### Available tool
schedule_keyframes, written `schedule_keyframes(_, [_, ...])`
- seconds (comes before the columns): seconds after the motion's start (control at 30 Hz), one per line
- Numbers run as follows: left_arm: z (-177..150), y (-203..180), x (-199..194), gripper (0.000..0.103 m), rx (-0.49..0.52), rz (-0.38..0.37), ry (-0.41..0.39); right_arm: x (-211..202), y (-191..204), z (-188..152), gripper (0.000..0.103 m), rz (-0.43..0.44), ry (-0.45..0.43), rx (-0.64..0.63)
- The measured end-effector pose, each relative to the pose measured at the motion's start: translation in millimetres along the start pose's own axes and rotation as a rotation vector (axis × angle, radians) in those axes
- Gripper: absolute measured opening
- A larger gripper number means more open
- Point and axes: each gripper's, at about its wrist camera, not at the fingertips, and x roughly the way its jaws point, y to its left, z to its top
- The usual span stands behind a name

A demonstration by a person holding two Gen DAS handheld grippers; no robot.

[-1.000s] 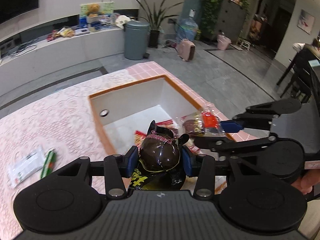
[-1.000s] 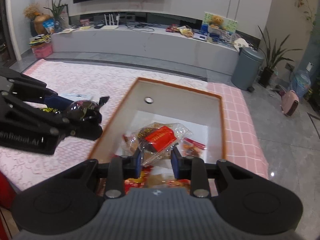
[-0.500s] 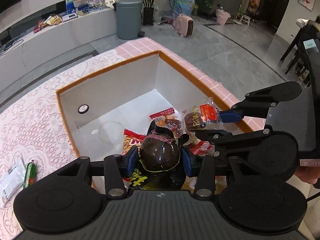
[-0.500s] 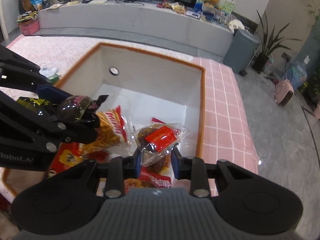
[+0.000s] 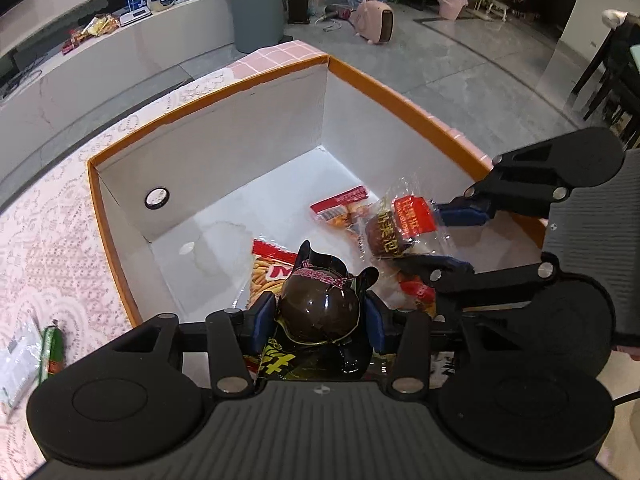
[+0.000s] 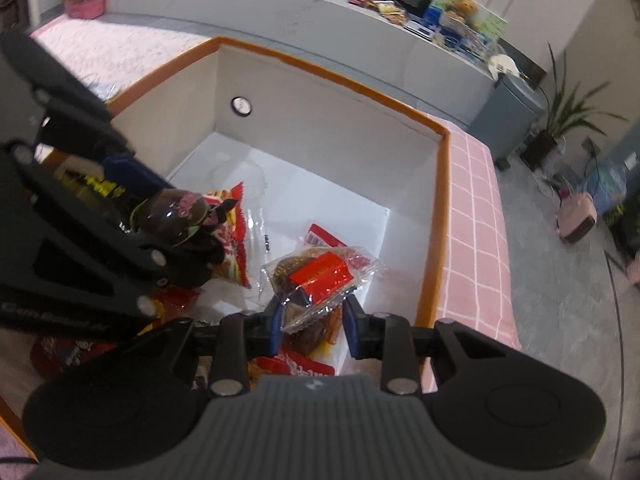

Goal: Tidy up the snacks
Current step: 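Carry both packs over the orange box and release them inside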

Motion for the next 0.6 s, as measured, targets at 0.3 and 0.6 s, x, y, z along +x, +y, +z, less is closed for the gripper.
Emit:
schedule_keyframes(0.3, [-1,2,0,0.063,0.022,0.03,-0.022,6,3,5,0.029,-0.041,0.005,-0.046])
schedule_keyframes(0.6, [-1,14,-29,0.075,-0.019,0.0,-0.064,2,3,7,0.029,-0.033,0.01,-0.055])
